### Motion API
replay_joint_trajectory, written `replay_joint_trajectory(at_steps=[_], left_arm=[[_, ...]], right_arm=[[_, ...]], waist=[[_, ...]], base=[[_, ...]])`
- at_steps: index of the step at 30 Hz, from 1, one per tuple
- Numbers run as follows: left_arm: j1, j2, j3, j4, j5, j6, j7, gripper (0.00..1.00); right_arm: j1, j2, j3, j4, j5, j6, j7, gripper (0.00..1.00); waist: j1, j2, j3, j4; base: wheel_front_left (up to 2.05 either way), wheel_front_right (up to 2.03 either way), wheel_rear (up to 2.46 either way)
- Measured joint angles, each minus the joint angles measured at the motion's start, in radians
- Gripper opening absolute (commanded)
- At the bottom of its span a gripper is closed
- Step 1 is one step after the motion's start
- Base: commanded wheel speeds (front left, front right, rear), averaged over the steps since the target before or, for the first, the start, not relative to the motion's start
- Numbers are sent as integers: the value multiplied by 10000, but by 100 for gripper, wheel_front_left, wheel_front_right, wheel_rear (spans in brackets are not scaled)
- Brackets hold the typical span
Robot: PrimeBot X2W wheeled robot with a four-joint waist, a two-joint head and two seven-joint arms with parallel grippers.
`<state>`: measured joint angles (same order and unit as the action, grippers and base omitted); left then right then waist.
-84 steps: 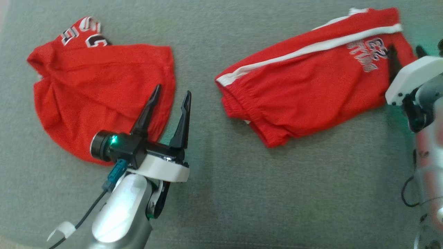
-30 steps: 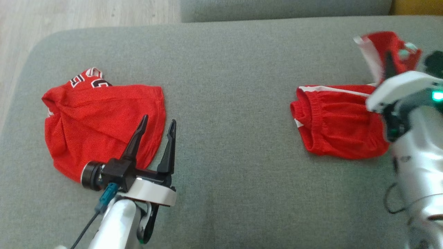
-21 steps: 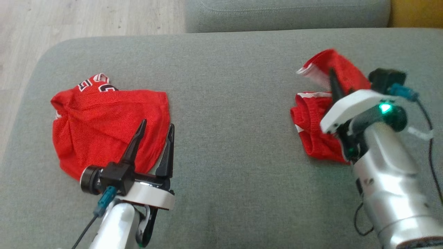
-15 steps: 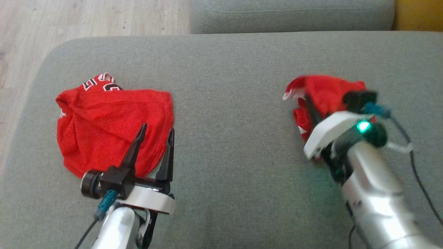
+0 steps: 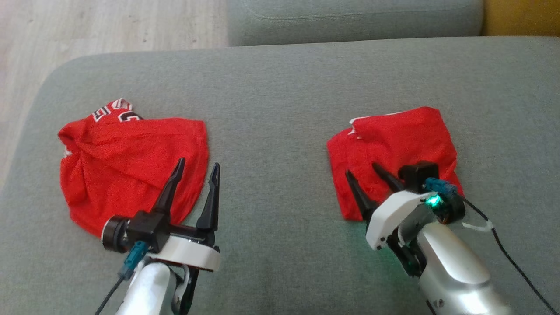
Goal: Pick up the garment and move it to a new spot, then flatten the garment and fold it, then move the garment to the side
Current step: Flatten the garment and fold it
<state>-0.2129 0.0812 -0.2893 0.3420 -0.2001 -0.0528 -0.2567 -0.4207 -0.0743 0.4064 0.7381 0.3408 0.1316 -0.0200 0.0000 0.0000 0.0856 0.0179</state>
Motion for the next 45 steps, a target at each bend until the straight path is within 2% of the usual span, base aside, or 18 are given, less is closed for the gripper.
replay_joint_trajectory(at_steps=[8,12,16,20,21,22,28,35,40,45], left_arm=[[0,-17,15,-10,0,-2,0,100],[0,-44,33,-107,0,-2,0,100],[34,-98,50,-247,-2,-2,0,100],[141,-138,50,-247,0,-17,0,100],[136,-146,48,-251,0,-35,0,100],[136,-146,48,-251,0,-35,0,100],[-101,-192,0,-253,81,-188,0,100],[-723,-270,-73,-217,92,-194,0,100],[-748,-288,-96,-63,92,-270,0,100],[-755,-297,-94,13,92,-270,0,100]], right_arm=[[104,-159,-604,-1482,-602,0,-1662,100],[754,-261,-1971,-2180,-1298,0,-2111,100],[1767,-46,-3250,-2849,-1887,0,-2242,100],[2286,115,-3808,-3266,-2205,0,-2280,100],[2279,142,-3904,-3336,-2205,0,-2280,40],[2279,142,-3904,-3336,-2205,0,-2280,0],[1332,205,-4487,-3175,-3057,0,-2100,0],[-270,109,-4780,-1542,-3825,0,-1789,0],[-875,81,-4115,-90,-4040,0,-1822,0],[-1221,90,-2970,554,-3676,0,-2104,0]], waist=[[0,0,16,-445],[0,0,8,-664],[0,0,52,-816],[0,0,242,-845],[0,0,310,-835],[0,0,310,-835],[0,0,1010,-568],[3,0,1673,93],[3,0,1908,529],[0,0,1807,699]], base=[[0,0,0],[0,0,0],[0,0,0],[0,0,0],[0,0,0],[0,0,0],[0,0,0],[0,0,0],[0,0,0],[0,0,0]])
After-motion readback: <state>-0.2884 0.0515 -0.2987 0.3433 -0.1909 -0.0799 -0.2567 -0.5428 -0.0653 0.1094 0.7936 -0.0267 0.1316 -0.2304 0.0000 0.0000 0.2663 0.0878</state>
